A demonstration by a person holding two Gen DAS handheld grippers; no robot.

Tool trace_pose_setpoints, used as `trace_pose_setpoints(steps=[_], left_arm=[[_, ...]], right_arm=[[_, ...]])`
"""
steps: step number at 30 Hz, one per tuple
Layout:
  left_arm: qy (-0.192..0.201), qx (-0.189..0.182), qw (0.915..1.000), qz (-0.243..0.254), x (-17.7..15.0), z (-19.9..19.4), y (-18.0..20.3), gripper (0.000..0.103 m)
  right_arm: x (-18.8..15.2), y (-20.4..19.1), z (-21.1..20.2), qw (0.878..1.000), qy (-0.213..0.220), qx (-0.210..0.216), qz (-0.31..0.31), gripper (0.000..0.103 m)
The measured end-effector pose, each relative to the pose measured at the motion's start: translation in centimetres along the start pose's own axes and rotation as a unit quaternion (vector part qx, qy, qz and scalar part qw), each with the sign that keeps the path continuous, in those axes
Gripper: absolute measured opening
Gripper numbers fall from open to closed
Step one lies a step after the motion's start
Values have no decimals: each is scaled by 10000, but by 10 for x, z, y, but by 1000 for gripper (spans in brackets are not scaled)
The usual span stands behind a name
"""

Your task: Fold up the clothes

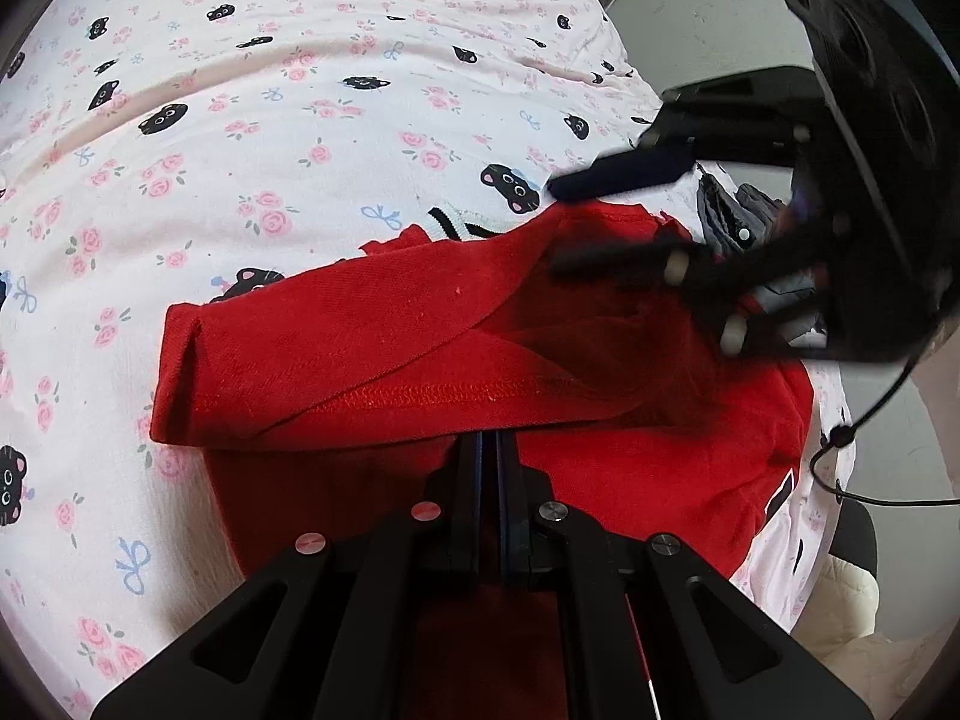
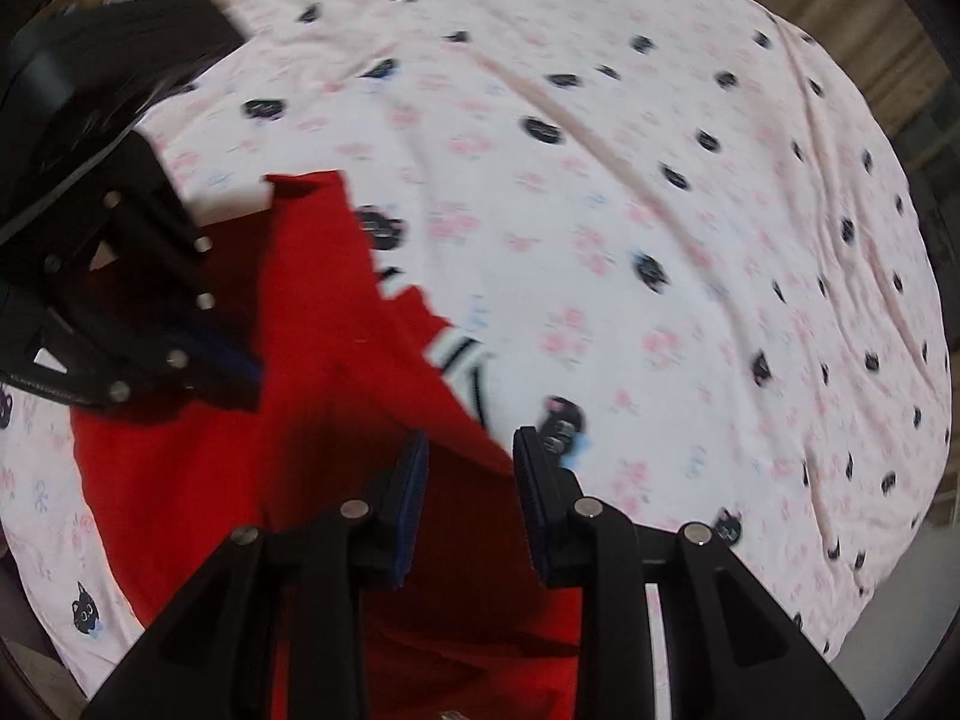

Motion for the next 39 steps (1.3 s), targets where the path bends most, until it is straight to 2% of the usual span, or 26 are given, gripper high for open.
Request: trace_pose_setpoints(steps=[3,11,17,26,28,32,35,39], left_arm=[[3,-4,10000,-9,-1,-1,0,3],[12,-102,9999,-105,-3,-4,-4,3],[41,-223,9993,-296,-5,-6,-8,3],[52,-276,9988,-395,-6,-9,-10,3],[54,-284,9987,-416,-5,-10,-12,3],[71,-277,9986,-435,0,-13,-13,3],[82,-265,9986,-448,0,-12,-13,3],[103,-213,9986,-462,6,-11,-12,3]], right_arm=[[7,-23,10,9996,1,27,-285,30],[20,-29,25,9995,-1,-12,-316,30],[33,-6,23,9998,161,-18,75,30],[43,46,13,9937,454,-594,835,30],[38,52,8,9929,425,-650,897,31],[20,50,-7,9956,279,-412,792,31],[-1,39,-19,9982,137,-186,557,31],[-41,12,-28,9996,-273,13,-53,31]])
Point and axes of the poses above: each gripper's, at about its wrist camera, not at the fingertips, and z roughly the way its jaws point, y to its right, x to its top, the point moved 10 cm from there along z, roughly the way its jaws point, and after that the axes turned 3 degrees about y, right-handed, at the moved point
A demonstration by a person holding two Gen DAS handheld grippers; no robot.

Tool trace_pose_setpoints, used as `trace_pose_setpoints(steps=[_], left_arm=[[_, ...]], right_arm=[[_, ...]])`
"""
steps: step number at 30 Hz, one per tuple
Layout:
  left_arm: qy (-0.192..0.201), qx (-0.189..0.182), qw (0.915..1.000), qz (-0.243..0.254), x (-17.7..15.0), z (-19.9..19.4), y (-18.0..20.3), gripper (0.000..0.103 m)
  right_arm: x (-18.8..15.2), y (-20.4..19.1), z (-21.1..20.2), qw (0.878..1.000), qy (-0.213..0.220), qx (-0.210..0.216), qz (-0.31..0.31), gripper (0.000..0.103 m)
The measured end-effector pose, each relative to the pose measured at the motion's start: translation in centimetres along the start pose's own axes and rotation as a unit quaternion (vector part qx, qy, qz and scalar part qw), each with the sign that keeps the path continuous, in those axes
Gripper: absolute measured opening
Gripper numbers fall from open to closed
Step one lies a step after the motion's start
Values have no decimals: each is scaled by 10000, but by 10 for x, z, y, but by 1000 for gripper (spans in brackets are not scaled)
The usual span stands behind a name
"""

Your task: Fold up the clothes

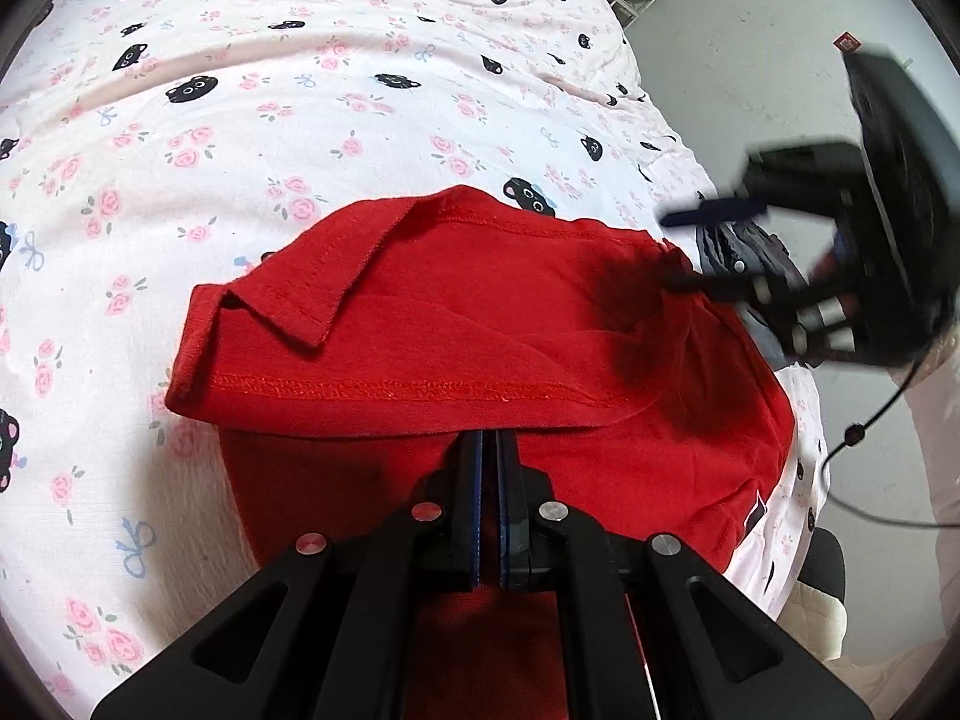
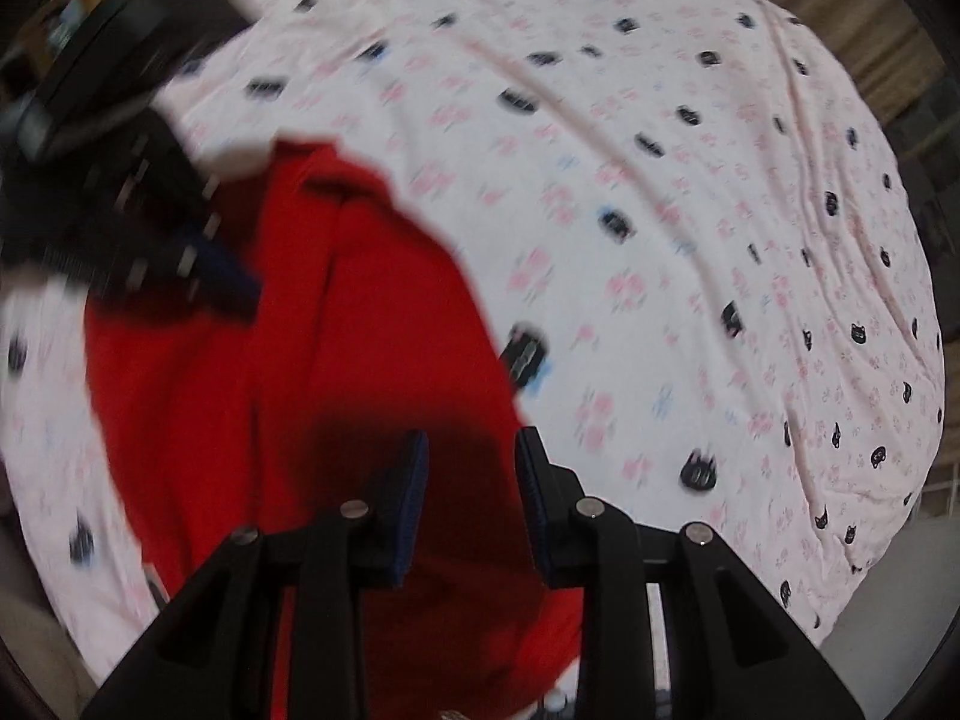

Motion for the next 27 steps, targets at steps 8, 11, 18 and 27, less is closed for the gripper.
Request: trace_pose_setpoints(steps=[8,11,18,27], left_arm=[[83,125,9998,-87,4,4,-5,3],[103,113,9998,-131,6,3,-8,3],[165,117,9997,-169,10,0,-13,3],[269,197,9992,-240,15,-3,-20,3]], right_arm=[[-54,-2,-3,9964,-565,-299,-564,29],[-53,1,-2,9966,-535,-301,-546,29],[-44,-12,-5,9956,-508,-91,-780,29],[-50,-6,-3,9923,-666,-242,-1018,31]])
Point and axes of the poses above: each gripper's, at about its wrist camera, not at the fingertips, and z roughly the way its jaws point, y to its right, x to its top, the point moved 10 cm from there along z, roughly the way its jaws point, and after that the axes turned 3 degrees about y, right-handed, at the moved point
